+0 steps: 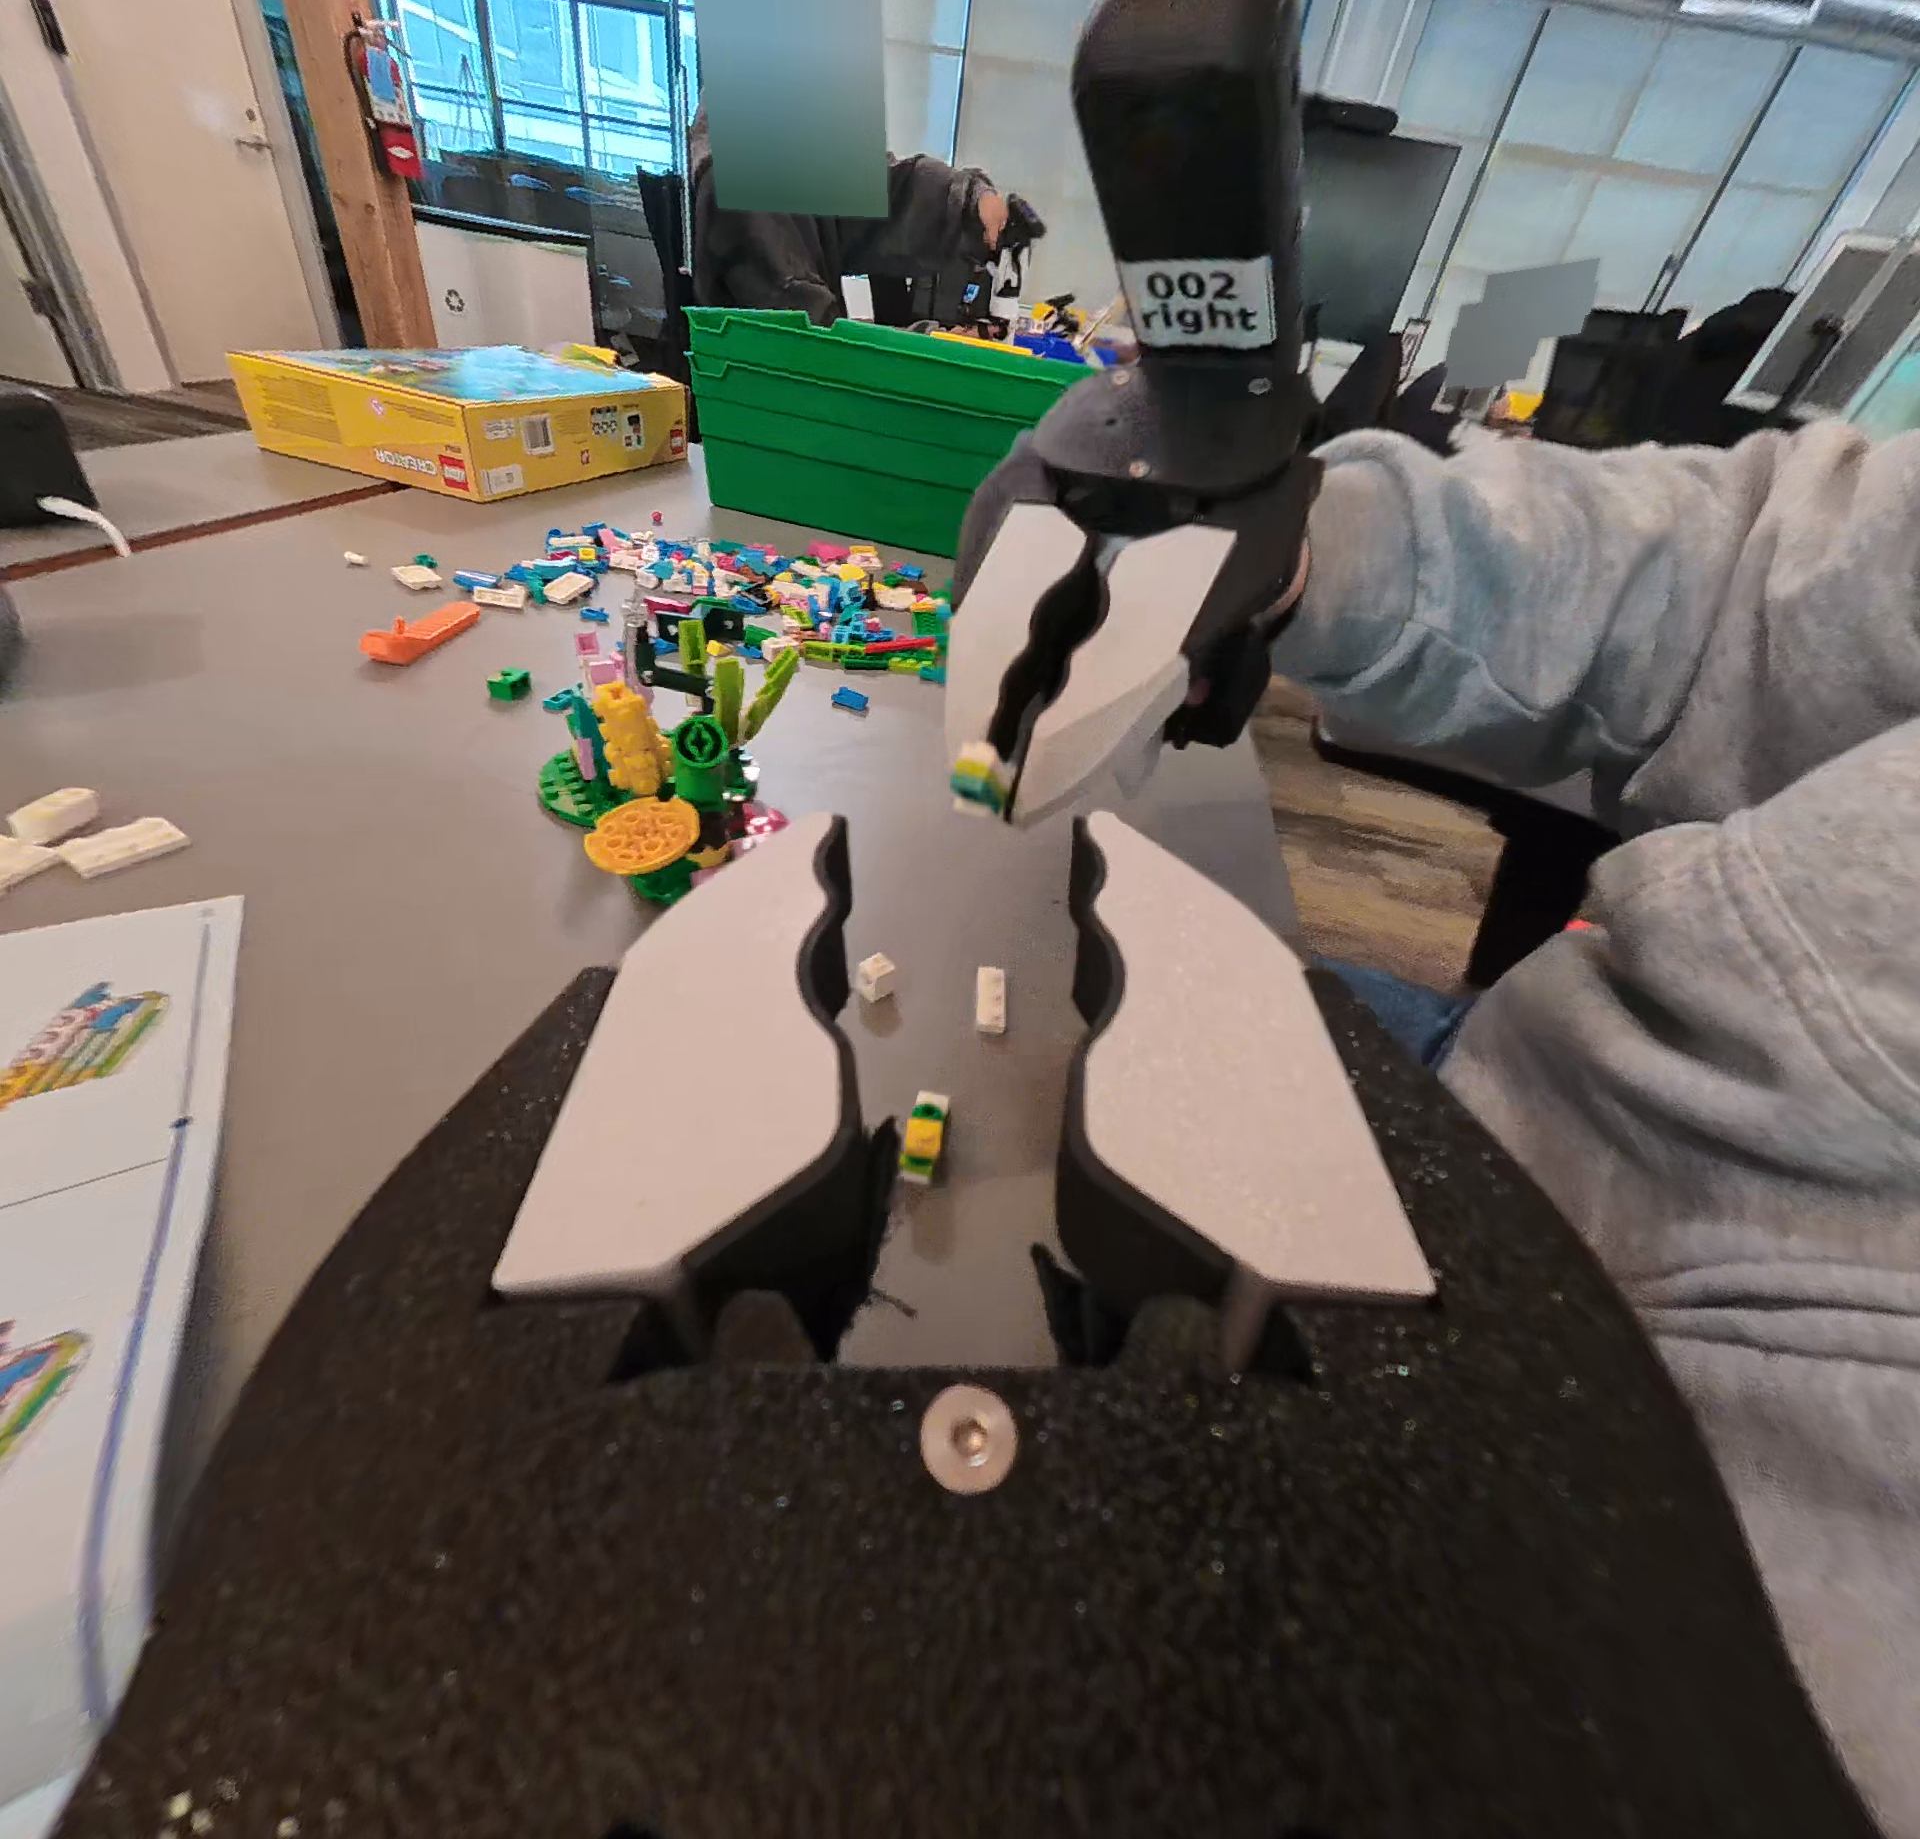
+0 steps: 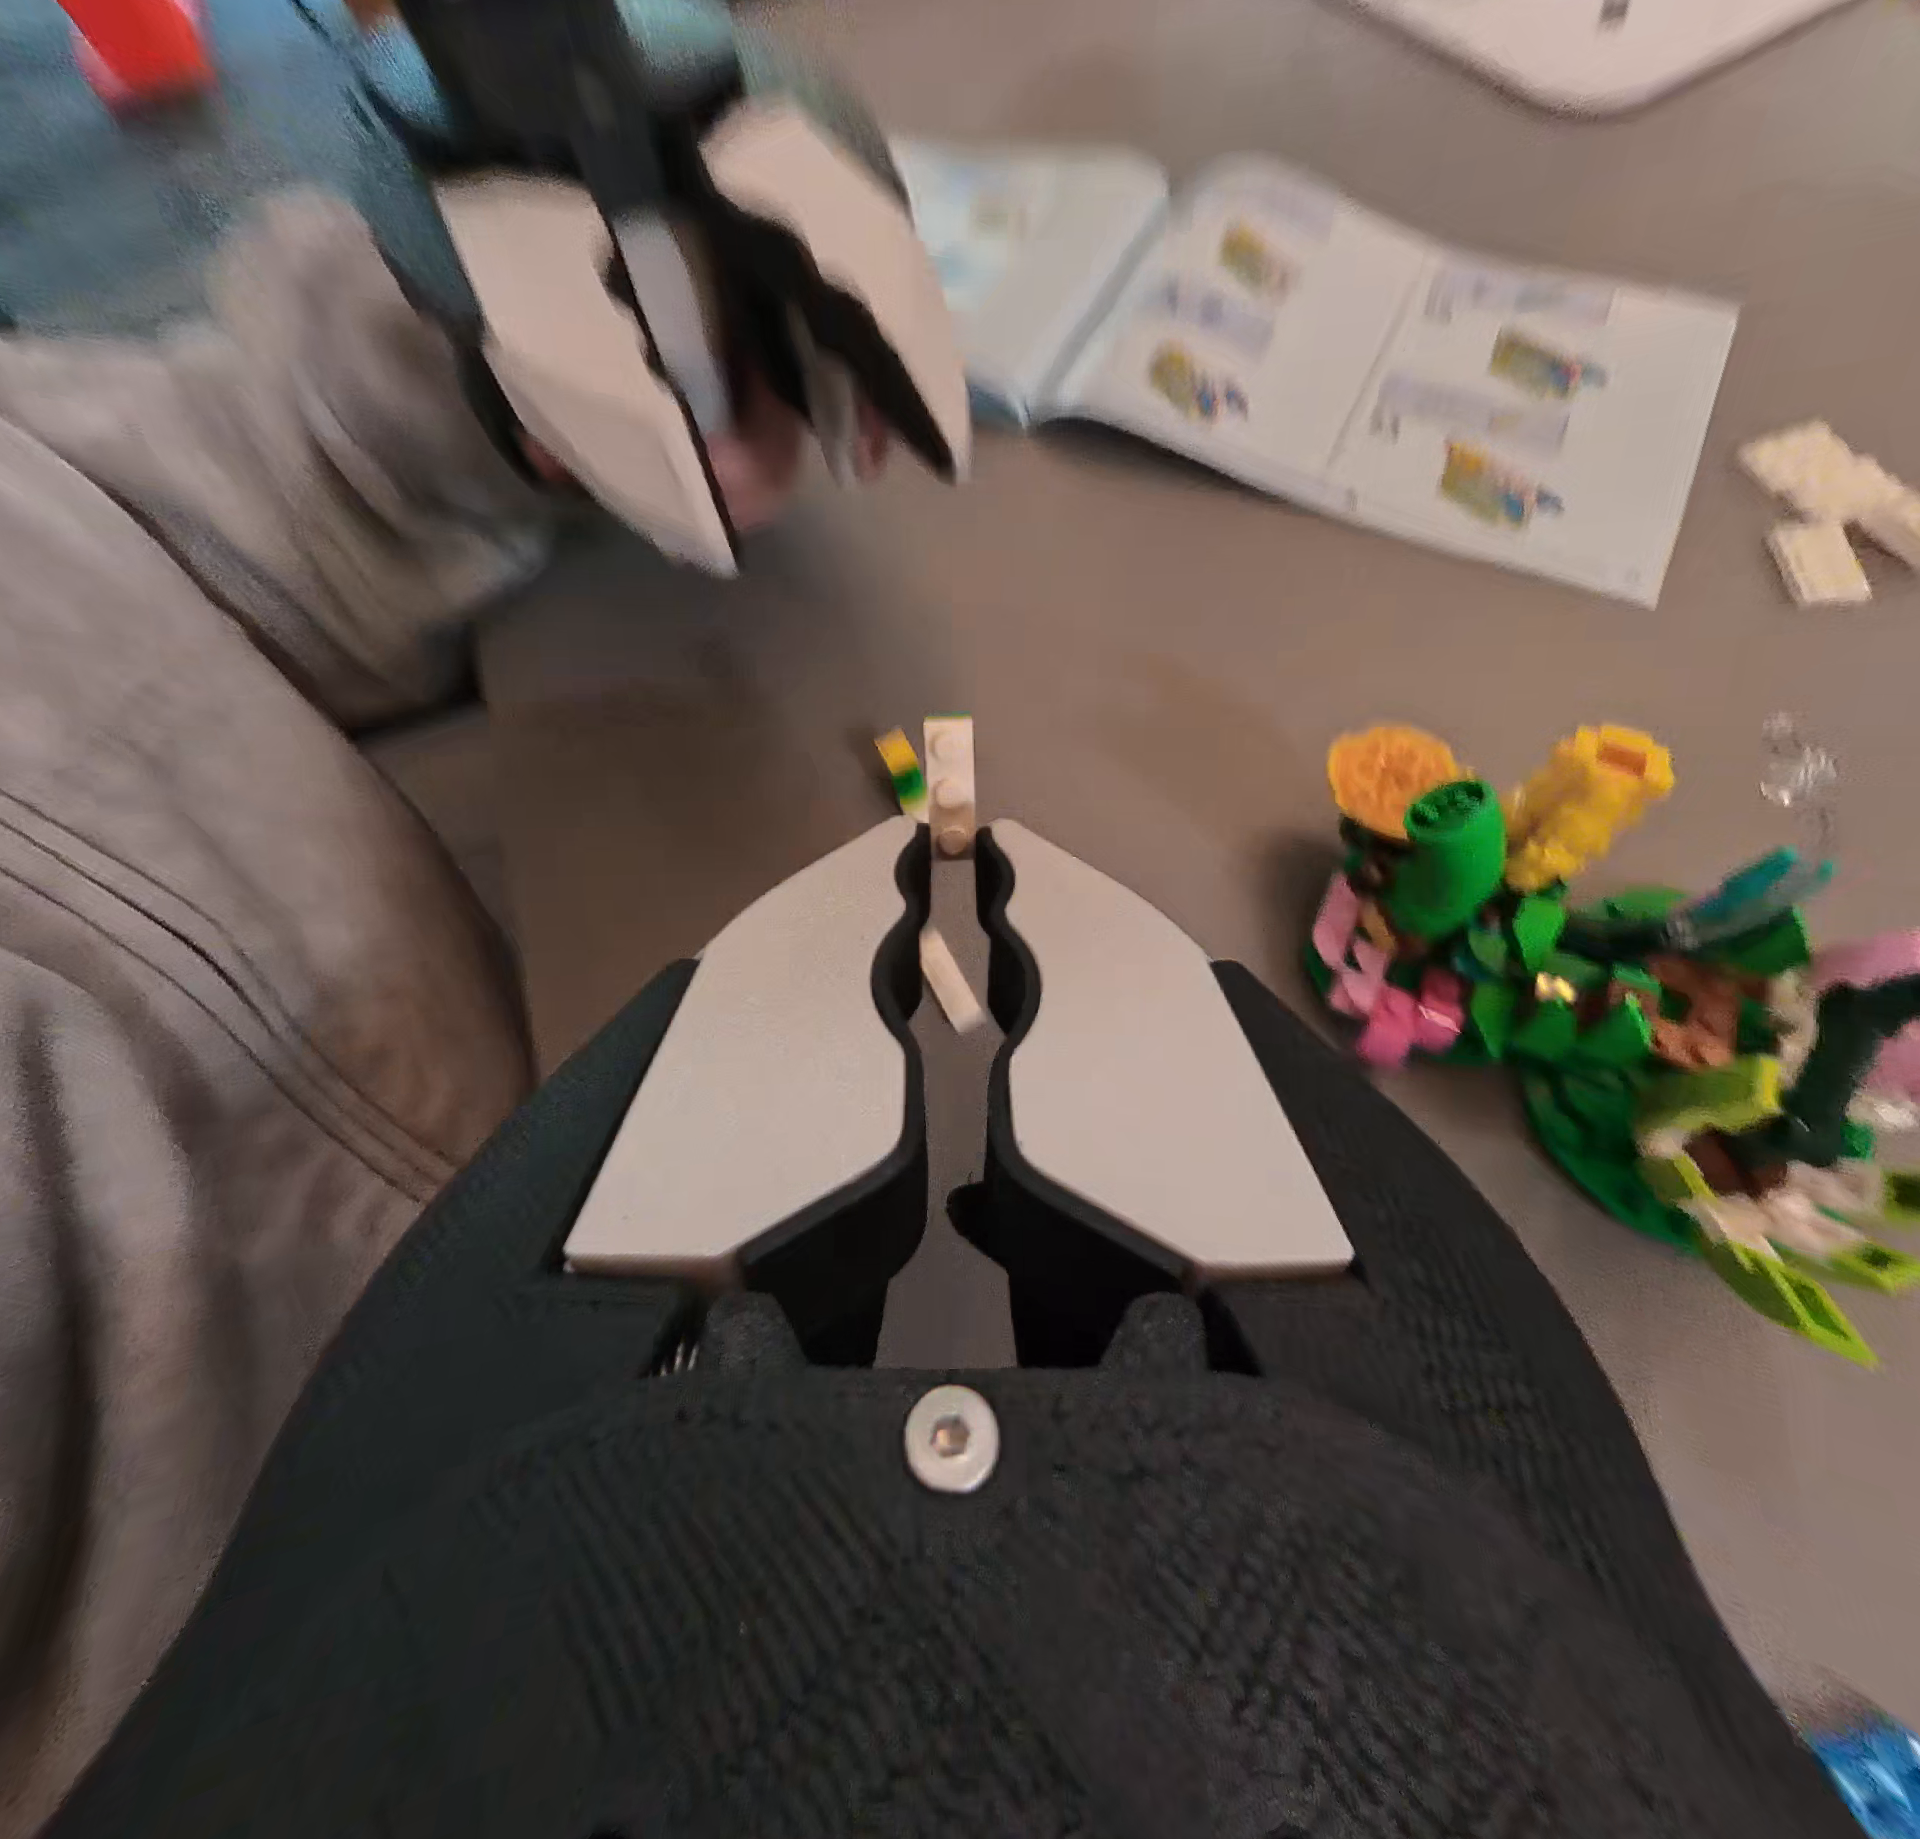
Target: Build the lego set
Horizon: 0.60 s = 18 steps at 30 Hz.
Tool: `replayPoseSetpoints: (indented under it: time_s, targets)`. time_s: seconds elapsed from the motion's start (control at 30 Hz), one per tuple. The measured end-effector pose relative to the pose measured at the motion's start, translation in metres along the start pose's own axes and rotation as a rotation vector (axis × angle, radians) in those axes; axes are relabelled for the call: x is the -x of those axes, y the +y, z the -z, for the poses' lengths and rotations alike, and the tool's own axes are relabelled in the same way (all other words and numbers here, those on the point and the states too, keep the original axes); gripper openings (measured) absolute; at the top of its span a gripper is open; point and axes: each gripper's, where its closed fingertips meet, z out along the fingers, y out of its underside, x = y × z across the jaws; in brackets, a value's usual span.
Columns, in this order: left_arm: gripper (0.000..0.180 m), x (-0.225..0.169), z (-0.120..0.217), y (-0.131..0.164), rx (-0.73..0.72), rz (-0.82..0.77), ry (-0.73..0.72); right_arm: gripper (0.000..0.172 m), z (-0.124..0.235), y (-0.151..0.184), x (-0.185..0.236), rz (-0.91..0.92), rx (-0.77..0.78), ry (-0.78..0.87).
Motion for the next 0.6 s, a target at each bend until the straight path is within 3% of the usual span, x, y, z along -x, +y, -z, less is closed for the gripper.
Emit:
replayPoseSetpoints:
  time_s: [0.2,0.37,0.6]
  targets:
    - [0.037,-0.014,-0.009,-0.014,-0.113,0.139,0.117,0.006,0.006,-0.042,0.026,-0.061,-0.24,-0.126]
    - [0.028,-0.025,-0.002,-0.028,-0.208,0.166,0.206,0.006,0.004,-0.053,0.037,-0.011,-0.274,-0.135]
    - [0.009,-0.031,0.0,-0.028,-0.204,0.071,0.21,0.007,-0.003,-0.055,0.045,0.062,-0.273,-0.119]
